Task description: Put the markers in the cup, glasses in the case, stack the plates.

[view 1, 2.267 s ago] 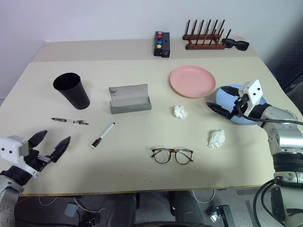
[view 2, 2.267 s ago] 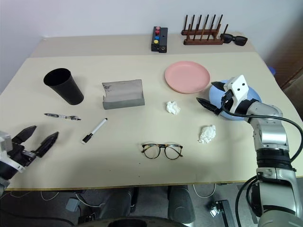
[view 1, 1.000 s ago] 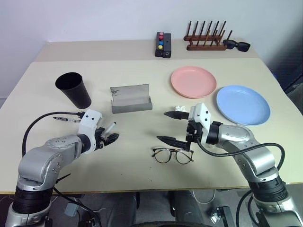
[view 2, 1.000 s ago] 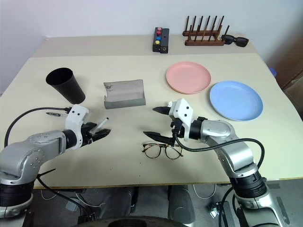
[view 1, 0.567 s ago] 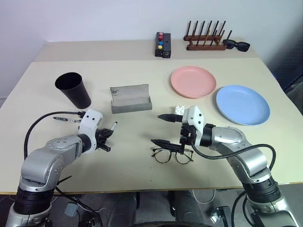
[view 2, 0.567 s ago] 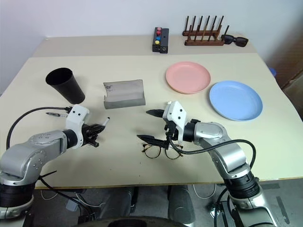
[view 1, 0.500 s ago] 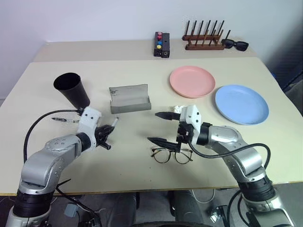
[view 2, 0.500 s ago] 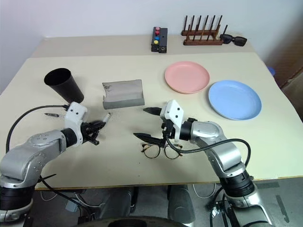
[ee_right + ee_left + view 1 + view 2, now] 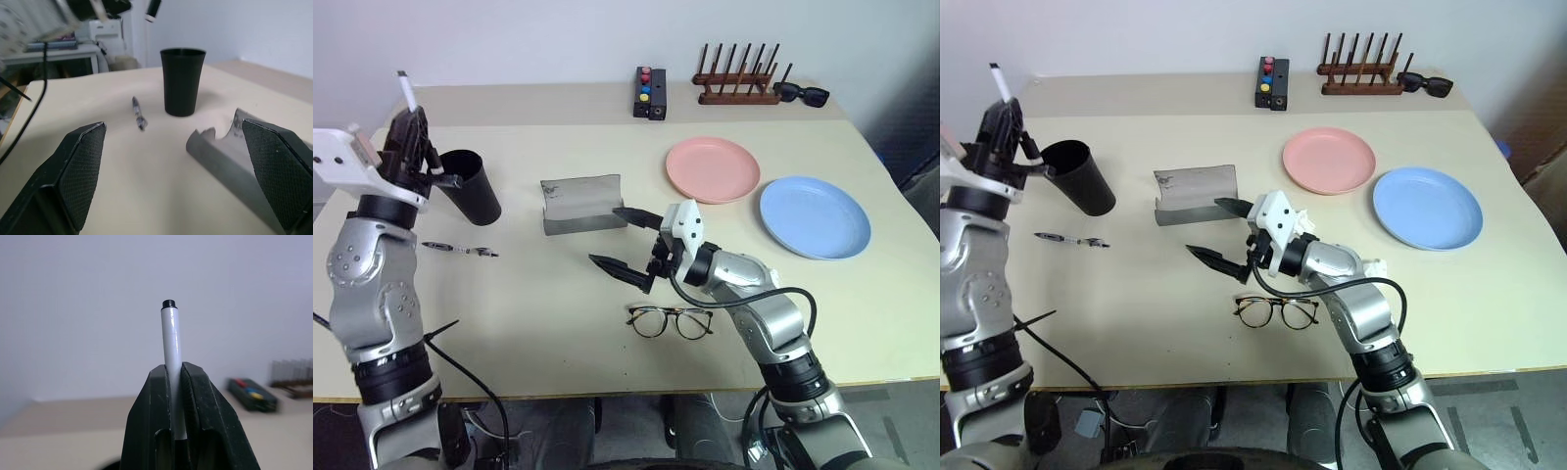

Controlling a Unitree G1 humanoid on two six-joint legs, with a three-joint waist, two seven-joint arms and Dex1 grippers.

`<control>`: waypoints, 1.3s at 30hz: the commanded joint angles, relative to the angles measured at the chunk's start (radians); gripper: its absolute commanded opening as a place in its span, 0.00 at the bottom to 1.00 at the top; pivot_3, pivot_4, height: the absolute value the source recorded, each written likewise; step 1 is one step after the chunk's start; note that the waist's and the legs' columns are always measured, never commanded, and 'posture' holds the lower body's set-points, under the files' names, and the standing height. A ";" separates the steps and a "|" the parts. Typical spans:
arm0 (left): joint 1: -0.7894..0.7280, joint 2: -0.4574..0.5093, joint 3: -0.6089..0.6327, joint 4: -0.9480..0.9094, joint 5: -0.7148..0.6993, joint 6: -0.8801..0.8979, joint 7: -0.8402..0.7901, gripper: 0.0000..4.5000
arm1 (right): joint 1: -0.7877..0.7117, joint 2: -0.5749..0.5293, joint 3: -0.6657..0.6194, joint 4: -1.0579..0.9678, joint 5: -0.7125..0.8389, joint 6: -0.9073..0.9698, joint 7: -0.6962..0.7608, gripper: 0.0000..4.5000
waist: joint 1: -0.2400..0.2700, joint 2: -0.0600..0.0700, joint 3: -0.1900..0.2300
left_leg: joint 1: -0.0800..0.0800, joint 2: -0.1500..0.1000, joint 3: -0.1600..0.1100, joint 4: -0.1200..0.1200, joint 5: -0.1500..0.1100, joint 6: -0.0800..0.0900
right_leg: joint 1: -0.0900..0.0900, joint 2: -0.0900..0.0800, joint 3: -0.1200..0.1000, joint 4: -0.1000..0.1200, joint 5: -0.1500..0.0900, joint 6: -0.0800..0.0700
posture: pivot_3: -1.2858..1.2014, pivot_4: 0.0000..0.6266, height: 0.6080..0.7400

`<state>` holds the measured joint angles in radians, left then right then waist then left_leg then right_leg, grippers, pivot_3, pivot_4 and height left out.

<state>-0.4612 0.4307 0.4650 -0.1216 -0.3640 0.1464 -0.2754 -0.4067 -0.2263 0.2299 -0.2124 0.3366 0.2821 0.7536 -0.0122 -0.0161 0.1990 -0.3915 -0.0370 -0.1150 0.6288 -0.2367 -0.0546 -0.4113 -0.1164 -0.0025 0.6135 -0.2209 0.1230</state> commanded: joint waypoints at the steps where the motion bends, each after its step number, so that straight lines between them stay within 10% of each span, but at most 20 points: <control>1: -0.088 0.021 -0.033 0.153 0.111 -0.185 0.032 0.00 | -0.030 0.034 0.007 -0.008 0.001 -0.033 -0.011 1.00 | 0.000 0.000 0.000 | 0.000 0.000 0.000 0.000 0.000 0.000 | 0.000 0.000 0.000 0.000 0.000 0.000 | 0.52 0.24 0.99; 15: -0.220 0.050 -0.055 0.617 0.181 -0.517 0.059 0.00 | -0.030 0.072 0.001 -0.004 -0.006 -0.063 -0.053 1.00 | -0.004 0.000 0.000 | 0.000 0.000 0.000 -0.001 0.000 0.000 | -0.001 0.000 0.000 0.000 0.002 0.003 | 0.52 0.24 0.99; 39: -0.207 0.010 -0.066 0.655 0.159 -0.536 0.084 0.00 | -0.035 0.066 0.001 0.001 0.000 -0.067 -0.043 1.00 | -0.004 0.000 0.000 | 0.000 0.000 0.000 -0.001 0.000 0.000 | -0.001 0.000 0.000 0.001 0.002 0.004 | 0.52 0.24 0.99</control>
<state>-0.6604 0.4323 0.4015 0.5480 -0.1926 -0.3797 -0.1933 -0.4282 -0.1701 0.2430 -0.1938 0.3278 0.2354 0.7111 -0.0163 -0.0162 0.1989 -0.3916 -0.0370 -0.1150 0.6280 -0.2366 -0.0547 -0.4123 -0.1163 -0.0025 0.6143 -0.2190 0.1266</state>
